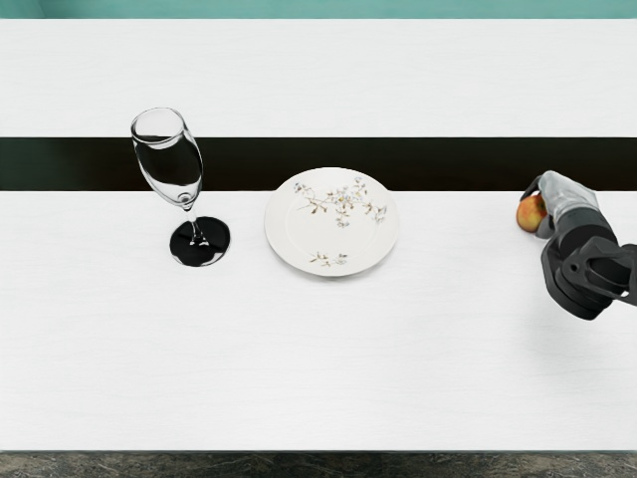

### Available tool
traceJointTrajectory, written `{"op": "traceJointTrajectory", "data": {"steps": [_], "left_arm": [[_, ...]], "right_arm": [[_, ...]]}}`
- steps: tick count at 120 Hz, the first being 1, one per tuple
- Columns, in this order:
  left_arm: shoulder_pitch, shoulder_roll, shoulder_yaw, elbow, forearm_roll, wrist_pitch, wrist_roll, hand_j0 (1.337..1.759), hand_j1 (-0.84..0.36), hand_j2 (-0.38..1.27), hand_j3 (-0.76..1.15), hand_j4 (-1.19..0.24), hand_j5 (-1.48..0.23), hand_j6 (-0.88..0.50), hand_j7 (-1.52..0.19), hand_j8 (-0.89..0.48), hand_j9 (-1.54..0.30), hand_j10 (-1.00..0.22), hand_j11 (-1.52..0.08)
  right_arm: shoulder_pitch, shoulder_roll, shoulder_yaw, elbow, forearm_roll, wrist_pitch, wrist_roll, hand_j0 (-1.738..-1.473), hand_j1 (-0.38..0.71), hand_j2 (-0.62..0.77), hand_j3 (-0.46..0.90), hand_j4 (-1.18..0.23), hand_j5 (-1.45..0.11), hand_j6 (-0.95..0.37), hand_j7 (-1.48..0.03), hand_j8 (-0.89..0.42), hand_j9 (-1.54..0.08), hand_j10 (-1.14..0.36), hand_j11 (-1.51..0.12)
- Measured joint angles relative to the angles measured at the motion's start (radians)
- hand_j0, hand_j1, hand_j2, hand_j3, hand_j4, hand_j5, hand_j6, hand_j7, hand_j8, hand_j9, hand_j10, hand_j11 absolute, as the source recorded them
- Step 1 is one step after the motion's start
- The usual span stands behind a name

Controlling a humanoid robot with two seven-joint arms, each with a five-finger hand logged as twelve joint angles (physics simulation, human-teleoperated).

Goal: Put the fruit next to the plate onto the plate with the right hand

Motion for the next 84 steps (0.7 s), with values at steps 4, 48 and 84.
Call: {"op": "traceJointTrajectory", "data": {"steps": [4,48,84], "left_arm": [[0.0,0.0,0.0,0.0,0.0,0.0,0.0,1.658,0.35,0.0,0.0,0.0,0.0,0.0,0.0,0.0,0.0,0.0,0.0],[0.0,0.0,0.001,0.0,0.0,0.0,0.0,1.658,0.35,0.0,0.0,0.0,0.0,0.0,0.0,0.0,0.0,0.0,0.0],[-0.002,0.0,0.001,0.0,0.0,0.0,0.0,1.658,0.35,0.0,0.0,0.0,0.0,0.0,0.0,0.0,0.0,0.0,0.0]], "right_arm": [[0.001,0.0,0.0,0.001,0.001,0.0,0.0,-1.652,0.25,0.05,0.0,-0.55,-0.76,-0.4,-0.75,-0.49,-0.76,-0.58,-0.76],[0.007,-0.007,0.01,0.021,0.008,0.017,0.0,-1.654,0.26,0.15,0.0,-0.59,-0.82,-0.41,-0.82,-0.47,-0.82,-0.63,-0.82],[0.036,-0.082,0.079,0.148,0.018,0.071,0.0,-1.655,0.27,0.14,0.0,-0.57,-0.85,-0.4,-0.83,-0.44,-0.84,-0.63,-0.84]]}}
